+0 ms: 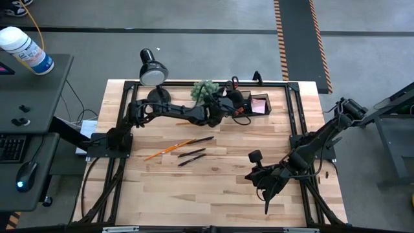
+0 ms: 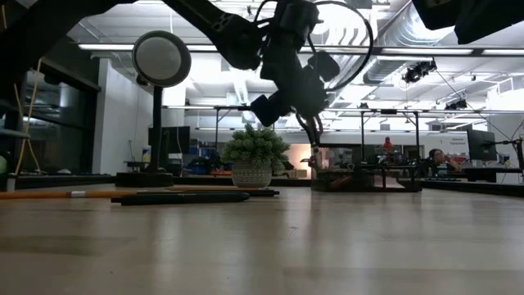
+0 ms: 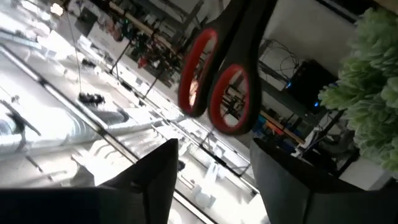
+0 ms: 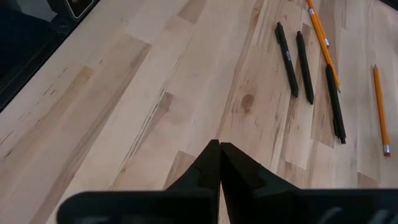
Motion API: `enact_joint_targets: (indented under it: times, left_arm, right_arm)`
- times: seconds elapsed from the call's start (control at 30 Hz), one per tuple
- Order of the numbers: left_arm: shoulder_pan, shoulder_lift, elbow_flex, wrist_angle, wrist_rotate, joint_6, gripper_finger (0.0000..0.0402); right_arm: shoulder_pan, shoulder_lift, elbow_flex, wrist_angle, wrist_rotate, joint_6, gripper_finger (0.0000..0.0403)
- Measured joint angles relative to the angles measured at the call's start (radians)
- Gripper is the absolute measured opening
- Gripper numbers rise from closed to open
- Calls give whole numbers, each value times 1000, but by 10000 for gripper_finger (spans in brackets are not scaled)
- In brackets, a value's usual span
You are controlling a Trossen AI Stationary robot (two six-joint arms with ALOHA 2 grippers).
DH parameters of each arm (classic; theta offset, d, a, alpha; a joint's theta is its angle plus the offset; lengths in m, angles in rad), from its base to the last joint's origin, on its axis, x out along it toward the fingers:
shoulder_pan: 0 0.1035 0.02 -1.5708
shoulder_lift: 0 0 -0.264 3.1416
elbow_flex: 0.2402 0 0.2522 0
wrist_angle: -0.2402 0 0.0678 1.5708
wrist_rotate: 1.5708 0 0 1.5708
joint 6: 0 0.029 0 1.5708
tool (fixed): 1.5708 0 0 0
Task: Pick and place office supplies into organizer
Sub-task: Put the top orange pencil into the black desk organizer
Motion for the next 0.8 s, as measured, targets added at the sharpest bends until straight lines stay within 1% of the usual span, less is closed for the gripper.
enact_joint_targets:
  times: [0.13, 0.3, 0.43, 0.57, 0.67, 0.8]
  left_arm:
    - [-14, 0, 37, 27, -63, 6, 193]
    - [-34, 0, 120, 27, -144, -2, 193]
    - [-55, -1, 202, 26, -167, -32, 193]
    - [-88, -3, 274, 27, -194, -87, 193]
    - [-111, -13, 298, -19, -211, -139, 193]
    - [-127, -24, 297, -67, -227, -199, 193]
  right_arm:
    - [0, 0, 0, 0, 0, 0, 4]
    - [0, 0, 0, -3, 0, 7, 1]
    - [1, 0, 0, -17, 0, 17, 3]
    - [3, 0, -1, -60, 0, 63, 4]
    - [15, 0, -1, -87, 12, 97, 1]
    - [41, 0, -1, -88, 51, 112, 4]
